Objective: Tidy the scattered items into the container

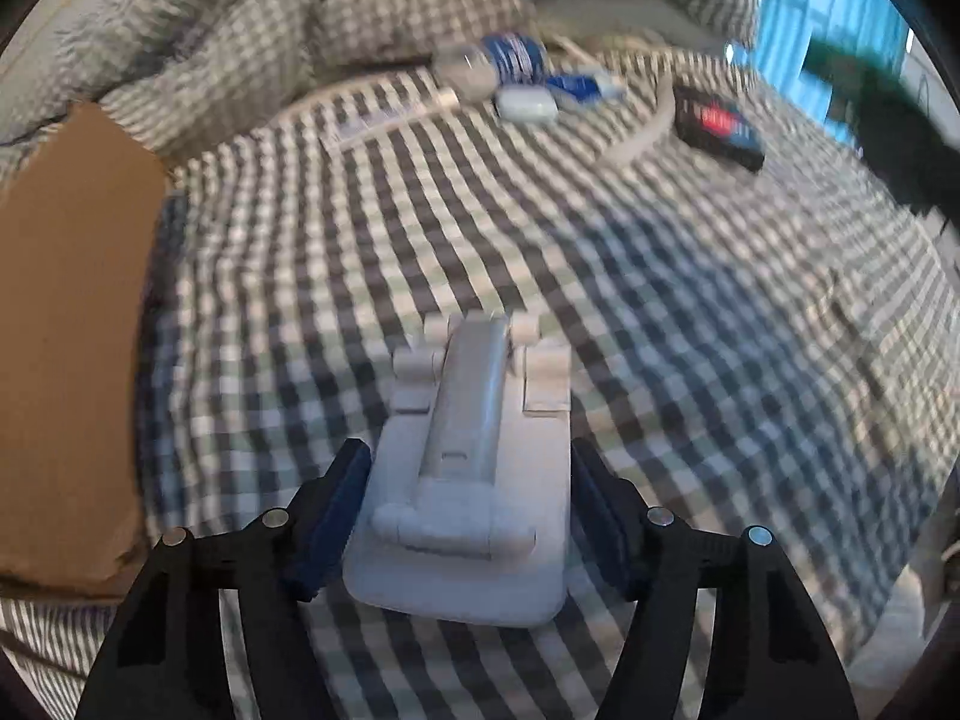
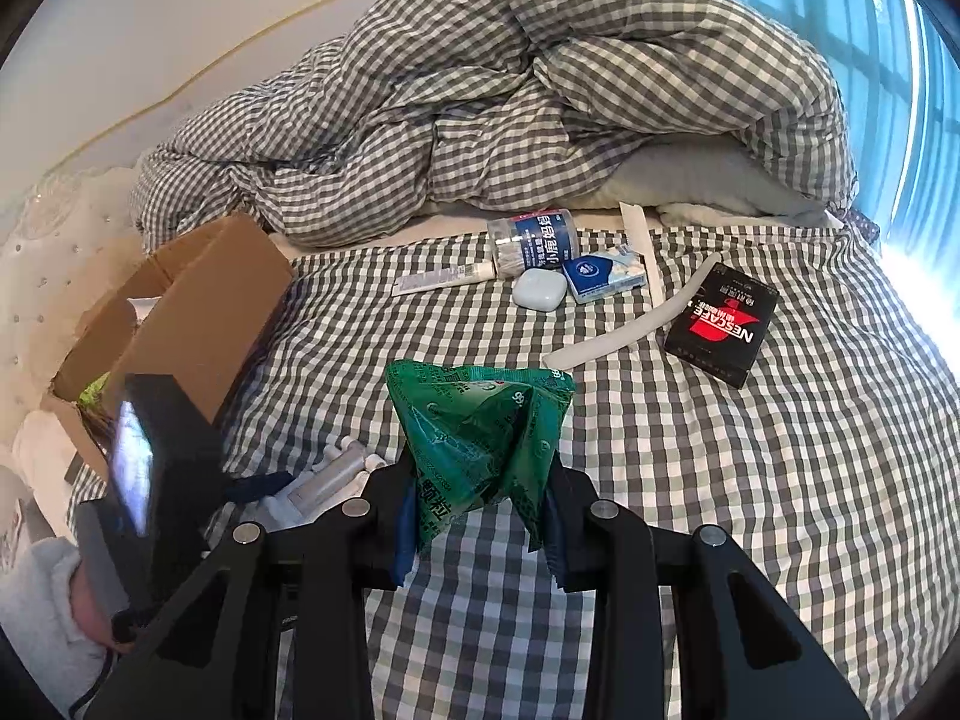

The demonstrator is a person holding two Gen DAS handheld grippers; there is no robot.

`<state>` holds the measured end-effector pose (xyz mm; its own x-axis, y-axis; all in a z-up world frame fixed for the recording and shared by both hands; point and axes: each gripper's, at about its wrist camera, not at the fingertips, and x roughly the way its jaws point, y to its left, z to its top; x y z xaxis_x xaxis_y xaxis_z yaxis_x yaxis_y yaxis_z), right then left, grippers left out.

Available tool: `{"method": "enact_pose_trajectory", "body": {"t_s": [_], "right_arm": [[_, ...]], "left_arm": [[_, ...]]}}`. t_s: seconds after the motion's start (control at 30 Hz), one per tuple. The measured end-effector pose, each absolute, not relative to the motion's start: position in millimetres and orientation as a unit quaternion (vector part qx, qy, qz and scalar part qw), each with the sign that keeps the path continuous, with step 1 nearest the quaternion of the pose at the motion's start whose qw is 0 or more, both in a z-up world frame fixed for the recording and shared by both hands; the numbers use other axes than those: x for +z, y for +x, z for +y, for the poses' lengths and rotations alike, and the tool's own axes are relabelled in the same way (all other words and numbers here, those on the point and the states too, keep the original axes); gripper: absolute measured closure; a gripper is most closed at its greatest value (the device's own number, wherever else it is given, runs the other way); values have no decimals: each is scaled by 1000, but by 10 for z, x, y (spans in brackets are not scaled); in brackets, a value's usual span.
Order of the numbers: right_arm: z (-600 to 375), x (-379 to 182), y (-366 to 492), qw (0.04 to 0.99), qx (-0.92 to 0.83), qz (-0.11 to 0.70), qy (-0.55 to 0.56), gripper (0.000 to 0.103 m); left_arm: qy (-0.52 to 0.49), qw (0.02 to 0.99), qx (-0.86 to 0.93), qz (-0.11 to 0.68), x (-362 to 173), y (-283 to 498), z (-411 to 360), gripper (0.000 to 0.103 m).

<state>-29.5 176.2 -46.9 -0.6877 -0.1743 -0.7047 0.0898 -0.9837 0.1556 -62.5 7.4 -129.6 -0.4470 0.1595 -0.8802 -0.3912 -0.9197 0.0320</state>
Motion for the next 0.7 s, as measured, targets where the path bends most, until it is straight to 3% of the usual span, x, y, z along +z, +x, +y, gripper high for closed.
{"method": "enact_pose_trajectory", "body": {"t_s": [0.23, 0.3, 0.7], "right_arm": [[1607, -346, -242, 83, -920, -47, 380, 71], [1534, -306, -226, 90, -921, -43, 377, 71], [1242, -172, -163, 111, -923, -20, 367, 71]], "left_arm": [[-471, 121, 869, 90, -747, -565, -137, 54], [-470, 114, 872, 81, -655, -579, -234, 77], [-461, 104, 879, 61, -458, -555, -506, 77]]}}
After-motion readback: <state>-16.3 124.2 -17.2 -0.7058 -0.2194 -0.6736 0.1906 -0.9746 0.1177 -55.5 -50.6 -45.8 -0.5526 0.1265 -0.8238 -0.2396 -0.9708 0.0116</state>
